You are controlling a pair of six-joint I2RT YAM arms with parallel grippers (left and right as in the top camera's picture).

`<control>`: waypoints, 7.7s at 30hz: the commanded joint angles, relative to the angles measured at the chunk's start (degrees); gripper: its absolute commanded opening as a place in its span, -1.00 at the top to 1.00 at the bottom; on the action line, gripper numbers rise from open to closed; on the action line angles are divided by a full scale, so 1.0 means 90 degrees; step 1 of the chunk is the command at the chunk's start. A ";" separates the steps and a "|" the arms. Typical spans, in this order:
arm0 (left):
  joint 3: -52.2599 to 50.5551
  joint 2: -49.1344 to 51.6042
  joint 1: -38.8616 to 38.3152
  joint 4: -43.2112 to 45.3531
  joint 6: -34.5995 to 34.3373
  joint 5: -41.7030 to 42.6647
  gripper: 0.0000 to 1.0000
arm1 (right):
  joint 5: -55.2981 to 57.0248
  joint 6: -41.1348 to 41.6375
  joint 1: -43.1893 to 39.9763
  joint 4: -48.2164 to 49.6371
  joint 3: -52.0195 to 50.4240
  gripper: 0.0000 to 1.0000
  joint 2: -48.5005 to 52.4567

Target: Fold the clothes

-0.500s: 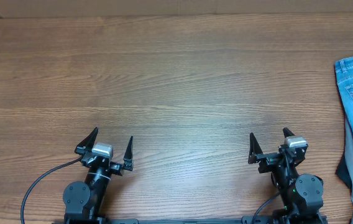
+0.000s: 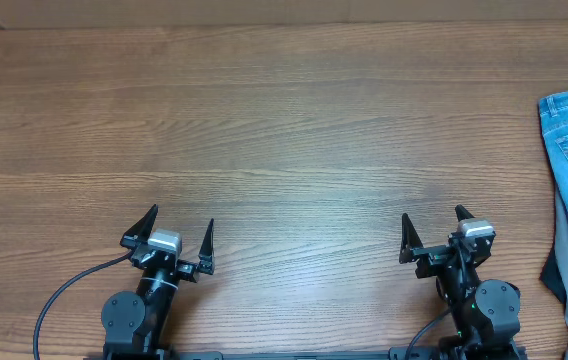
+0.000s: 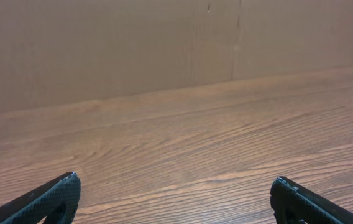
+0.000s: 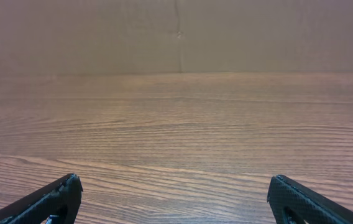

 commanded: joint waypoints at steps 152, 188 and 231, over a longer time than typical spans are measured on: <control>0.9571 0.8675 -0.0012 -0.7244 -0.0347 0.1355 -1.00 | 0.3184 0.0967 -0.3888 -0.1467 0.8631 -1.00 1.3529; 0.9571 0.8675 -0.0012 -0.7269 -0.0350 0.1353 -1.00 | 0.2232 0.1668 -0.3925 -0.2234 0.8823 -0.92 1.2910; 0.9571 0.8675 -0.0012 -0.7478 -0.0350 0.1353 -1.00 | 0.1780 0.1819 -0.2946 -0.3184 0.9668 0.92 1.1842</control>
